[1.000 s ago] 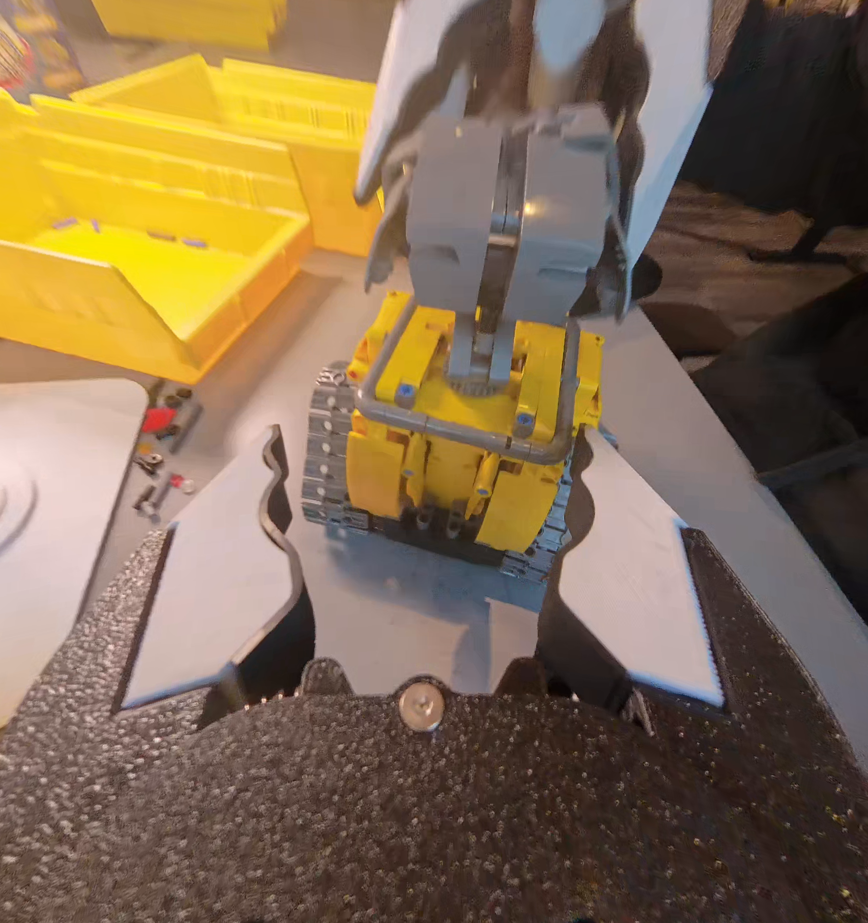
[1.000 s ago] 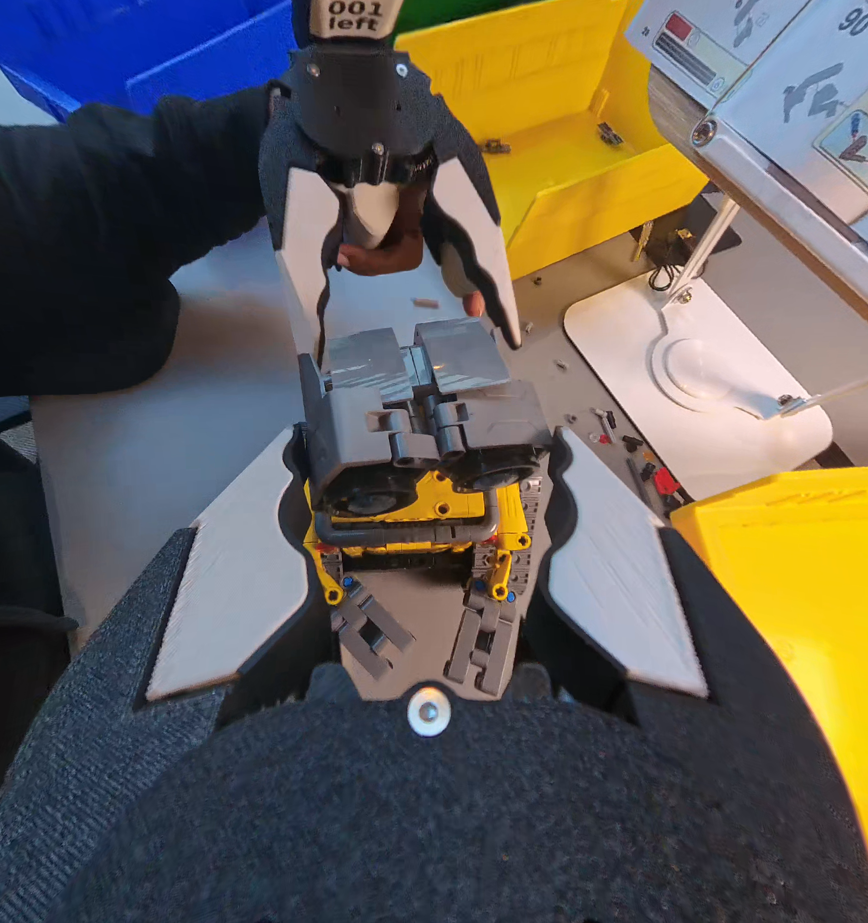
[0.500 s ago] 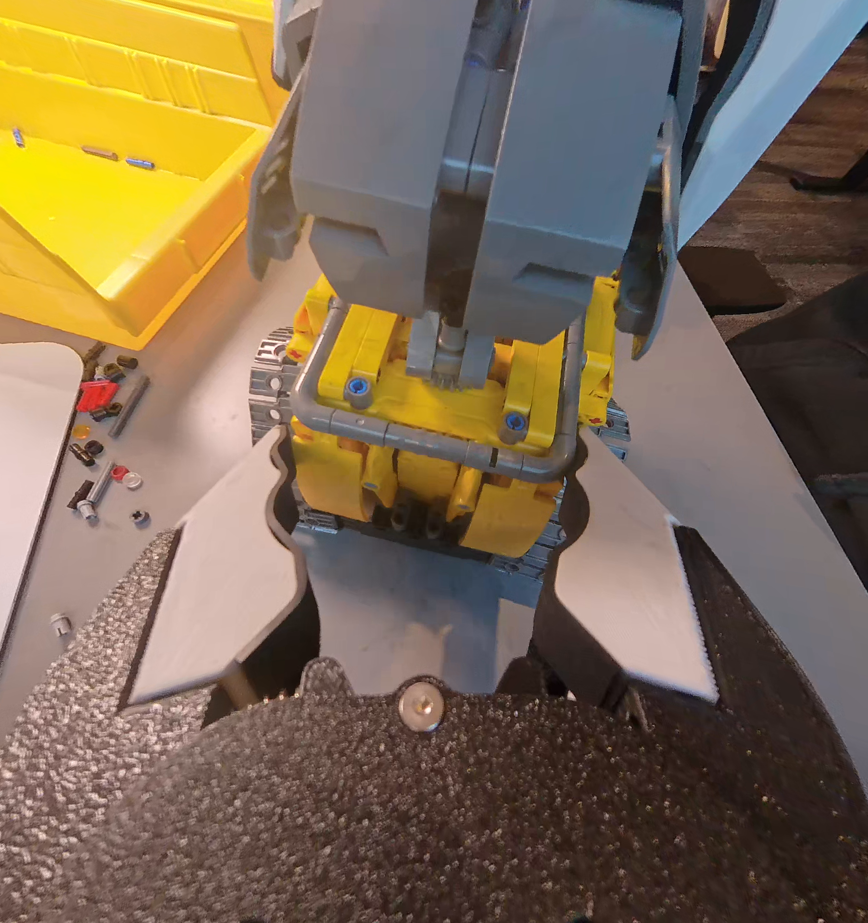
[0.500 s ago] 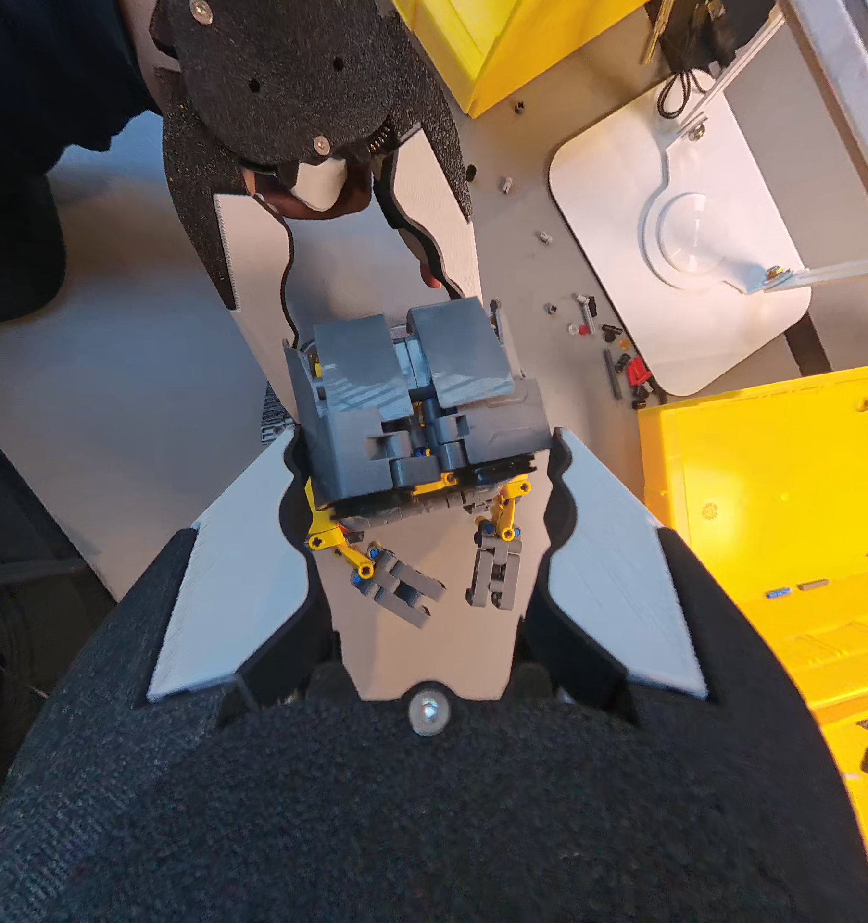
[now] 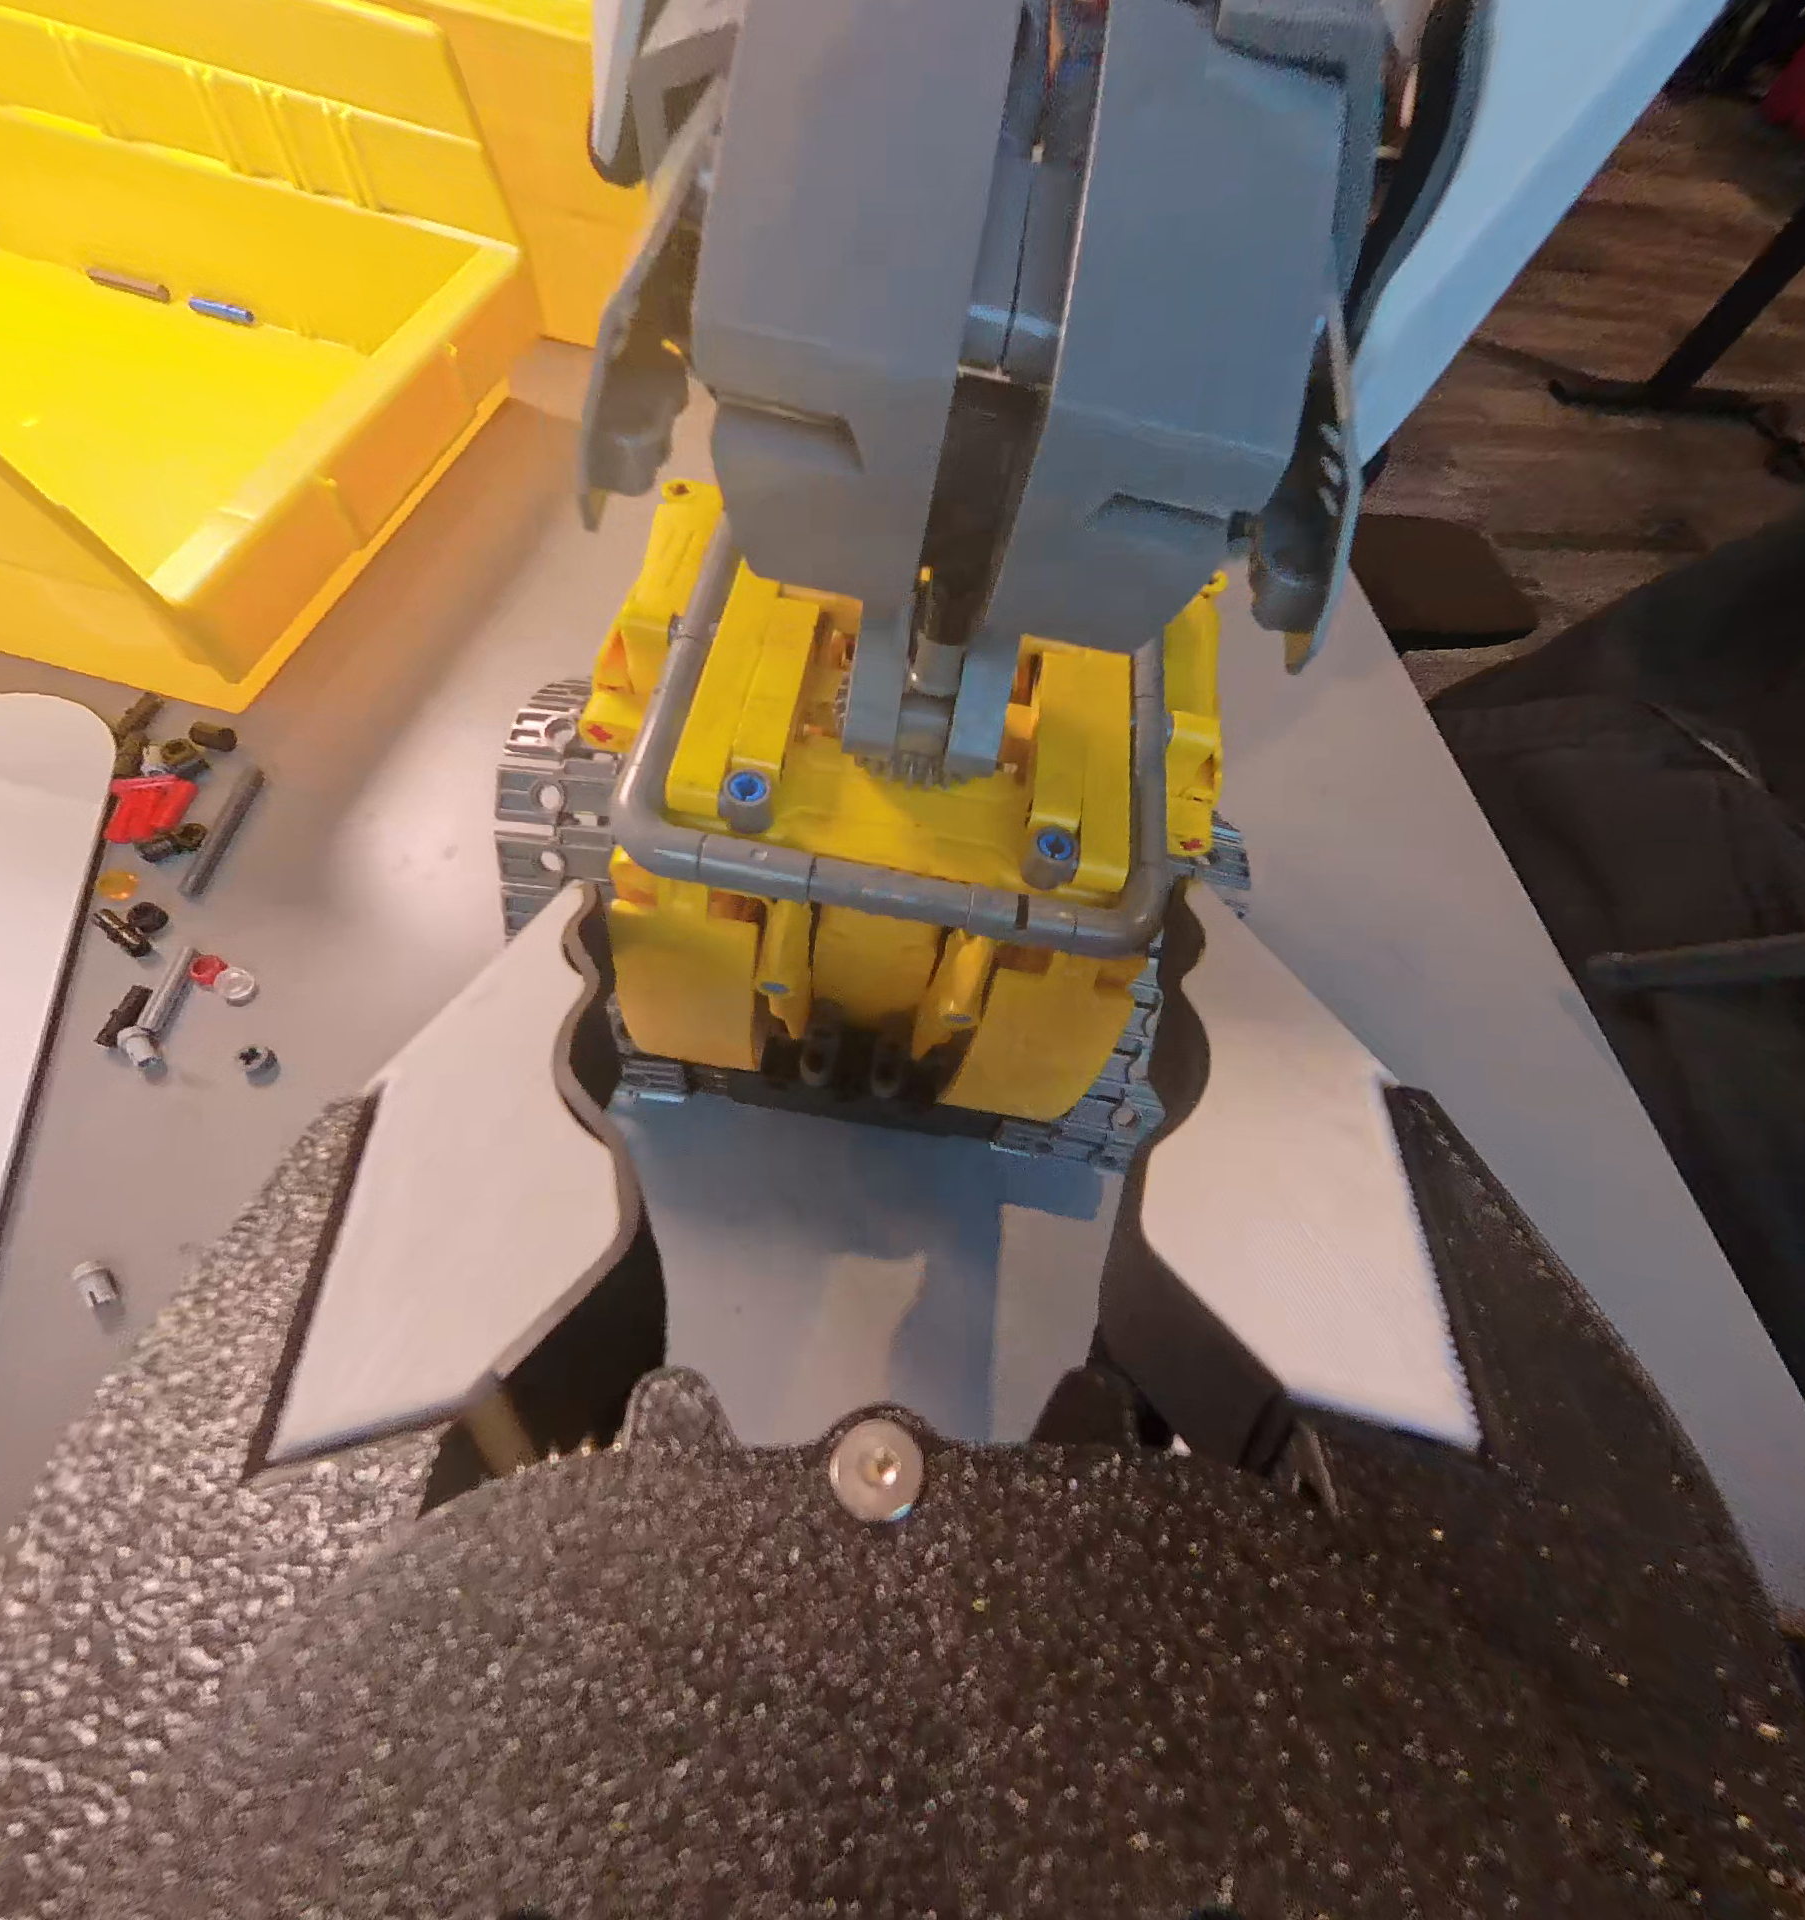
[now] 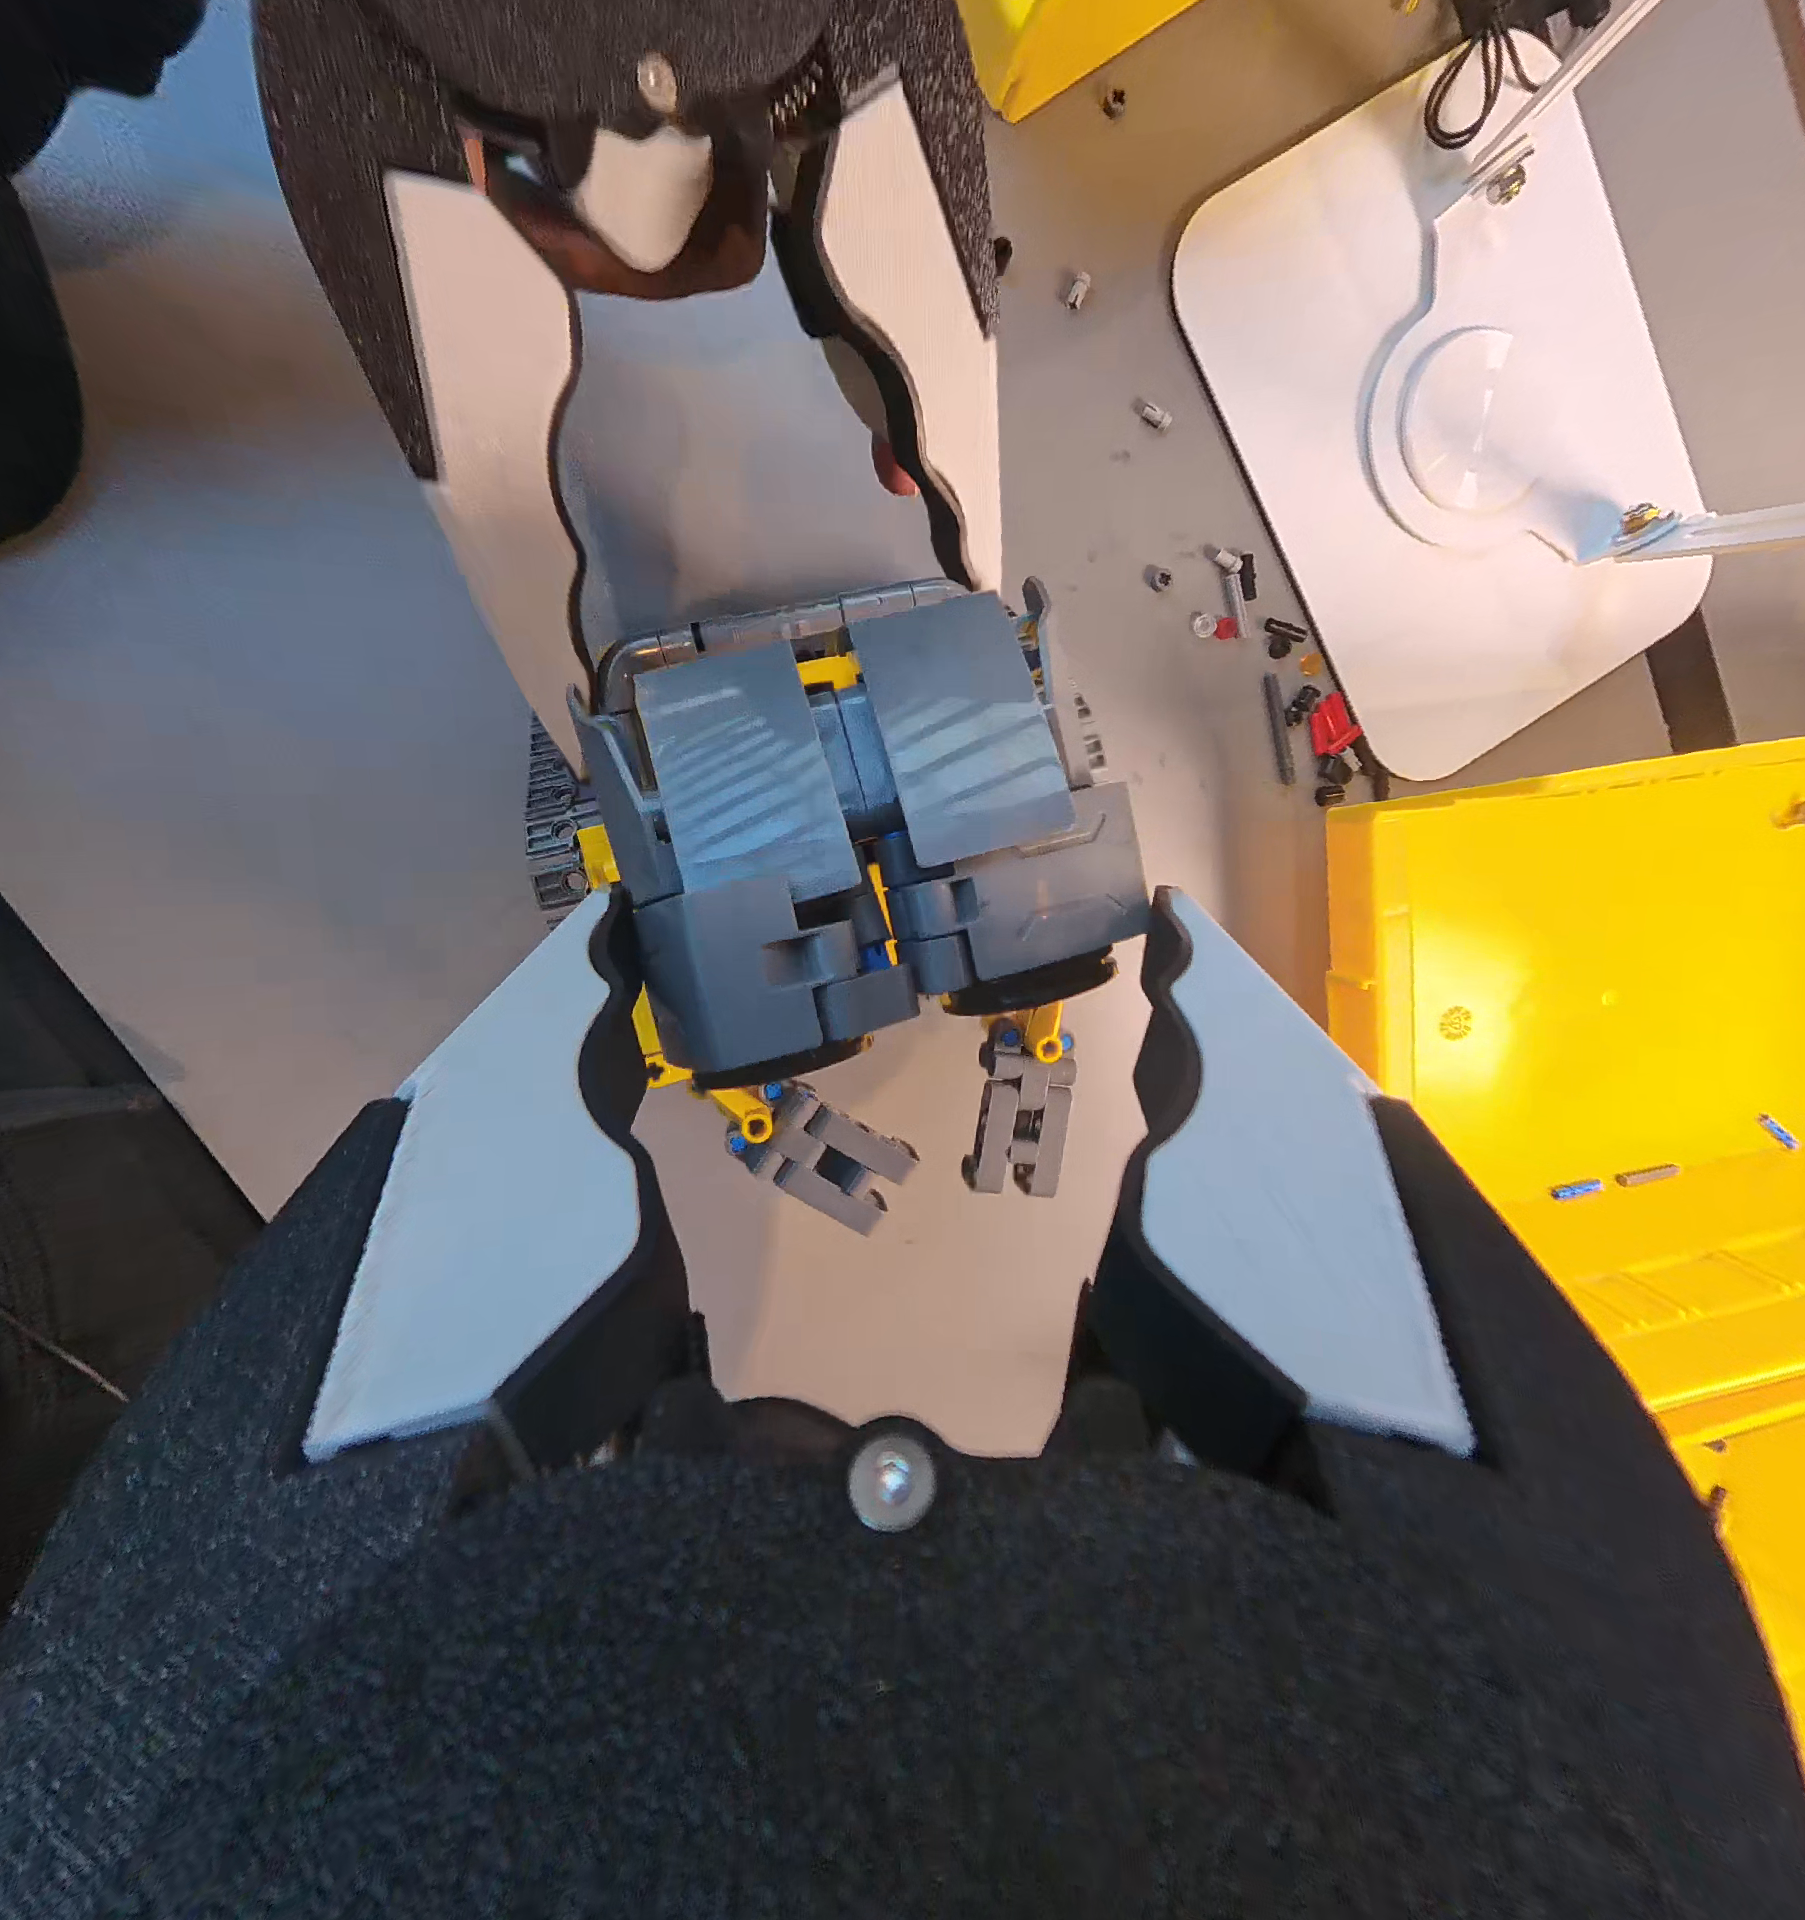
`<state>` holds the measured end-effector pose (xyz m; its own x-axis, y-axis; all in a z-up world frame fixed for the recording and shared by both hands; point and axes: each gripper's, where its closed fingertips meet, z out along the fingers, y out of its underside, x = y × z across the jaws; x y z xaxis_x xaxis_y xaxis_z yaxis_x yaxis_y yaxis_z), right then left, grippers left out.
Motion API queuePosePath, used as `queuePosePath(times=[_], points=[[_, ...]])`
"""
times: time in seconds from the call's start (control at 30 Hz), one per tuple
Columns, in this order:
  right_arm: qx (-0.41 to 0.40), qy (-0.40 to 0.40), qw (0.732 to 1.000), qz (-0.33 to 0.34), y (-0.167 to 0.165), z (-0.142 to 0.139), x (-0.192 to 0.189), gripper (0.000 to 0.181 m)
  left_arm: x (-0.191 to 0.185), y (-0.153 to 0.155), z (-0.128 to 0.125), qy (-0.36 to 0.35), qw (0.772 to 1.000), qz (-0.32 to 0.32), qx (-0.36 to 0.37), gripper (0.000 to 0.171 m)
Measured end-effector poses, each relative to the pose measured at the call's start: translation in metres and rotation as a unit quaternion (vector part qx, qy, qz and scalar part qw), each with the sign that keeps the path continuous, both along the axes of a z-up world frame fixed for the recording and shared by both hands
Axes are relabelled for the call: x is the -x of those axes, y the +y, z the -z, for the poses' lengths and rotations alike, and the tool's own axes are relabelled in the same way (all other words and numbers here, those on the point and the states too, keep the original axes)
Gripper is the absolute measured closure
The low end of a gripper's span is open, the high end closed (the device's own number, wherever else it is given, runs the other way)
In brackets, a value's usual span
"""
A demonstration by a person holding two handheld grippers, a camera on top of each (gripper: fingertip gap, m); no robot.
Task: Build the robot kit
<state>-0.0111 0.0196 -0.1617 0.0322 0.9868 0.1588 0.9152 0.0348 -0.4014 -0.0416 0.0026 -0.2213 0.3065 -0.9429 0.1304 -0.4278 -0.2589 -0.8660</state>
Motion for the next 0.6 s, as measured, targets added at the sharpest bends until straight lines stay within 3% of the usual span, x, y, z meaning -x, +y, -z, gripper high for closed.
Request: queuePosePath(times=[0.1,0.17,0.23,0.33,0.47,0.6], points=[[-0.007,0.006,1.0,-0.006,-0.001,-0.001,0.001,0.084,0.018,-0.003,-0.02,-0.033,0.999,-0.002,-0.018,0.088],[-0.009,0.007,1.0,-0.009,-0.001,-0.001,0.002,0.084,0.025,0.001,-0.038,-0.061,0.997,-0.02,-0.054,0.116],[-0.006,0.008,1.0,-0.01,-0.001,-0.001,0.002,0.084,0.02,0.0,-0.047,-0.072,0.994,-0.015,-0.08,0.132],[-0.003,0.008,1.0,-0.011,-0.001,-0.001,0.003,0.084,0.008,0.001,-0.035,-0.025,0.995,-0.009,-0.092,0.136],[-0.006,0.006,1.0,-0.011,-0.001,-0.002,0.003,0.084,-0.004,0.0,-0.031,-0.014,0.995,0.001,-0.096,0.149],[0.001,0.011,1.0,-0.008,-0.001,-0.002,0.005,0.084,-0.005,0.0,-0.029,-0.012,0.996,0.001,-0.093,0.149]])
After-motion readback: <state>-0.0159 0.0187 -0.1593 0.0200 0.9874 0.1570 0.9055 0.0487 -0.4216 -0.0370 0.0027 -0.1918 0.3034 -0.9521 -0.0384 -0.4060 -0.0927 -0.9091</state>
